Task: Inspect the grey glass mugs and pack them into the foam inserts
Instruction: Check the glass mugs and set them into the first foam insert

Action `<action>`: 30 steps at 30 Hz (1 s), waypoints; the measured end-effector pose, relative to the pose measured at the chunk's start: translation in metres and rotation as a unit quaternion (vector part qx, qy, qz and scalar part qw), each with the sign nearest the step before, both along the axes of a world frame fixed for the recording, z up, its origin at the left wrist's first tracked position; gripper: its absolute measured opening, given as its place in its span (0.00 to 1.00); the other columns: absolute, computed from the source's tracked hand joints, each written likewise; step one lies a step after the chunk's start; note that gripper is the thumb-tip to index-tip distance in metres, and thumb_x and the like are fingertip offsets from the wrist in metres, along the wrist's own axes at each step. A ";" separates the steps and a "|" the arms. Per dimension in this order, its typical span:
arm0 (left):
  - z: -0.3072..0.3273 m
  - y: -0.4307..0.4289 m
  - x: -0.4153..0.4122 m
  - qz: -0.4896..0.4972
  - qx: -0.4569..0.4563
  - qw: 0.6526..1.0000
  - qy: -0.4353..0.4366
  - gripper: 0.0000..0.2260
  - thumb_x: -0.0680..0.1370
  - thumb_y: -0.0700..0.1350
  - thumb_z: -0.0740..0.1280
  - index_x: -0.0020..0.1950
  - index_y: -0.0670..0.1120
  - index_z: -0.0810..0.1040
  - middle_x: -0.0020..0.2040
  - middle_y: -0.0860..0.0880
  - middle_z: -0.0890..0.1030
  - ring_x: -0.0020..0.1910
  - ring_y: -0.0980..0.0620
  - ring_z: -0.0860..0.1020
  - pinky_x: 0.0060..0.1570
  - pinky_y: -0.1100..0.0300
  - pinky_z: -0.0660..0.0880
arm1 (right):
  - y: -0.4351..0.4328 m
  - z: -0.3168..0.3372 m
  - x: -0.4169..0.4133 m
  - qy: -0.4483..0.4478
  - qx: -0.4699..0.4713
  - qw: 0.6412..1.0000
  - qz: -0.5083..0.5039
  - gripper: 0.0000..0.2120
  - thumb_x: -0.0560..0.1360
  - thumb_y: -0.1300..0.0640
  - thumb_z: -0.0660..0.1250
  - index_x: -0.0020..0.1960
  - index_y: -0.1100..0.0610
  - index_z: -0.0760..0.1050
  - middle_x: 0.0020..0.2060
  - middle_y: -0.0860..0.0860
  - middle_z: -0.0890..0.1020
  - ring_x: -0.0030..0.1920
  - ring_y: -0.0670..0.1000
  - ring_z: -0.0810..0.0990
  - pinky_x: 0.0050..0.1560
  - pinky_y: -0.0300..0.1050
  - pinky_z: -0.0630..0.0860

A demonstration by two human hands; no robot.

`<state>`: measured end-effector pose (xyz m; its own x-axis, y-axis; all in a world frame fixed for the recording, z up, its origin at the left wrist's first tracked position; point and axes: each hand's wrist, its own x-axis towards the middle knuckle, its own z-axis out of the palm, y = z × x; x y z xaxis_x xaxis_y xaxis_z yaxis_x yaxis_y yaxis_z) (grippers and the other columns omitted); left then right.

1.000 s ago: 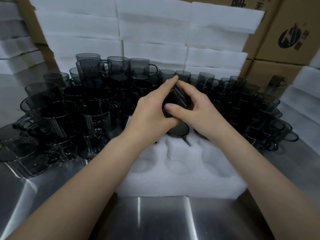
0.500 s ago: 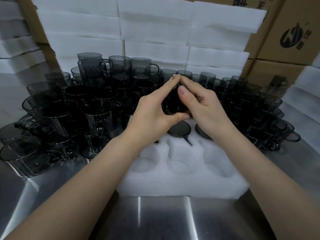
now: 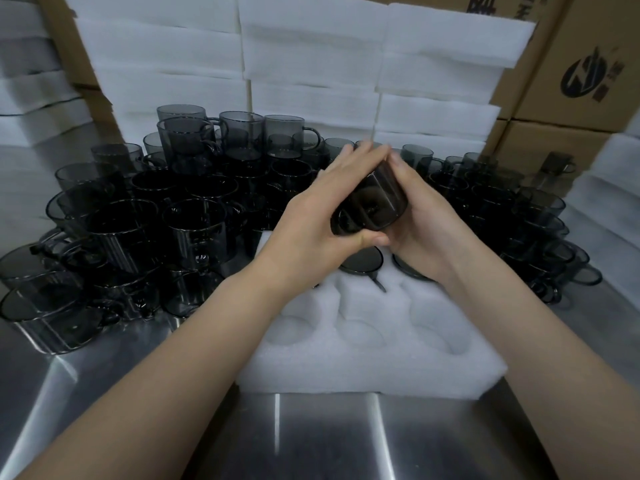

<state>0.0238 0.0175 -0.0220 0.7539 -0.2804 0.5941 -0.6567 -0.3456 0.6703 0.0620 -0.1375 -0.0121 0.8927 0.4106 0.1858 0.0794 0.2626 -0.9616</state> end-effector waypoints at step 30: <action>-0.004 -0.002 0.005 0.051 0.117 0.989 -0.081 0.42 0.69 0.48 0.75 0.77 0.51 0.55 0.80 0.54 0.49 0.79 0.53 0.45 0.77 0.45 0.44 | 0.001 -0.005 -0.001 0.020 0.034 0.998 0.044 0.14 0.81 0.53 0.59 0.53 0.57 0.82 0.49 0.54 0.85 0.51 0.53 0.84 0.46 0.47 0.81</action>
<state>0.0291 0.0153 -0.0256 0.6854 -0.3517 0.6376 -0.7029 -0.5481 0.4533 0.0608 -0.1365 -0.0175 0.8614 0.4747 0.1808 0.0150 0.3319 -0.9432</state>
